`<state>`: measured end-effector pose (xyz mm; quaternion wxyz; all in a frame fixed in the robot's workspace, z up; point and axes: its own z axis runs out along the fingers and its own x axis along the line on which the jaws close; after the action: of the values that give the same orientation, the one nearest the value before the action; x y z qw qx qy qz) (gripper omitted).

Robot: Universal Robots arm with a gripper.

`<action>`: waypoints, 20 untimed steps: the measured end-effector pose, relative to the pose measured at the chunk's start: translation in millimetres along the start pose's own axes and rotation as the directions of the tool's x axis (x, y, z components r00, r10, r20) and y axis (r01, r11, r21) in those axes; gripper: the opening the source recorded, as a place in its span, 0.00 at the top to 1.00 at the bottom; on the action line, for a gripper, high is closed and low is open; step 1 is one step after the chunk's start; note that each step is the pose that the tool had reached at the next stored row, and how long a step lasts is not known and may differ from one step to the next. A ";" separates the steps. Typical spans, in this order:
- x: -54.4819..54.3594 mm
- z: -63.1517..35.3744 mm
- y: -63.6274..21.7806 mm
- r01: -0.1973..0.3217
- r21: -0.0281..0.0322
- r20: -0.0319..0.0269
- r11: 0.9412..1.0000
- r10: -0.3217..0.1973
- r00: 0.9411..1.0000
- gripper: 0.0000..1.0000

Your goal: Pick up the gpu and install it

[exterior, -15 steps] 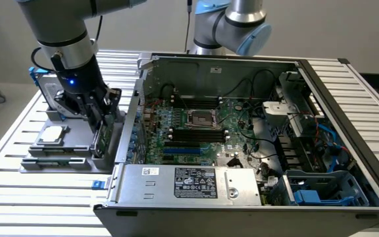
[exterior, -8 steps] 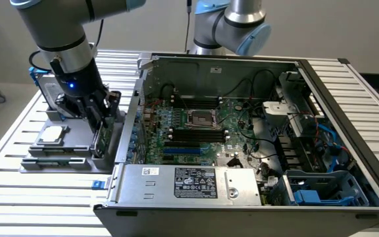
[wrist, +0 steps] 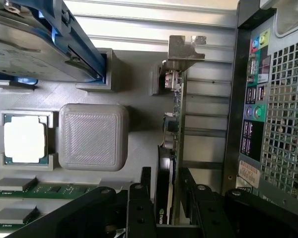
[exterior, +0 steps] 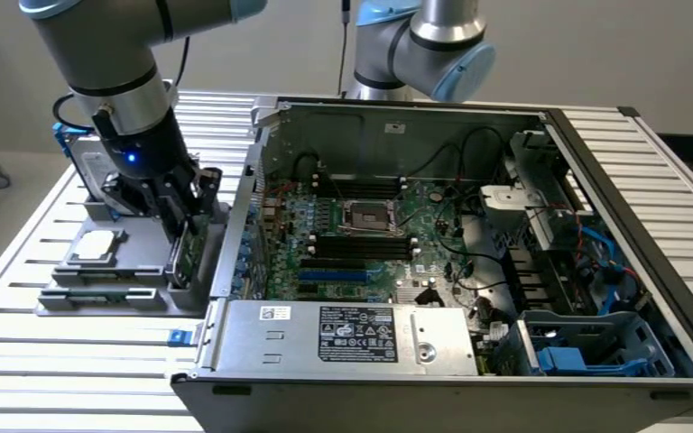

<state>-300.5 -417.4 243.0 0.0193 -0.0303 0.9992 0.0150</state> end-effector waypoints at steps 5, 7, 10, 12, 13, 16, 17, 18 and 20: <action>0.1 2.4 -0.1 0.000 0.001 0.009 1.000 0.000 1.000 0.64; 0.2 2.8 0.0 -0.002 0.001 0.010 1.000 0.002 1.000 0.64; 1.2 3.0 0.0 -0.009 0.000 0.012 1.000 0.009 1.000 0.64; 1.7 3.0 0.0 -0.017 0.000 0.012 1.000 0.017 1.000 0.64; 1.7 3.0 0.0 -0.020 0.000 0.012 1.000 0.020 1.000 0.64; 1.8 3.1 0.0 -0.026 -0.001 0.013 1.000 0.026 1.000 0.64; 1.8 3.1 0.0 -0.028 -0.001 0.014 1.000 0.028 1.000 0.64; 1.8 3.1 0.0 -0.030 -0.001 0.014 1.000 0.030 0.999 0.64; 1.8 3.1 0.0 -0.033 -0.002 0.014 0.999 0.033 0.999 0.64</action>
<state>-302.2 -417.4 239.8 0.0261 -0.0136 0.9994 0.0162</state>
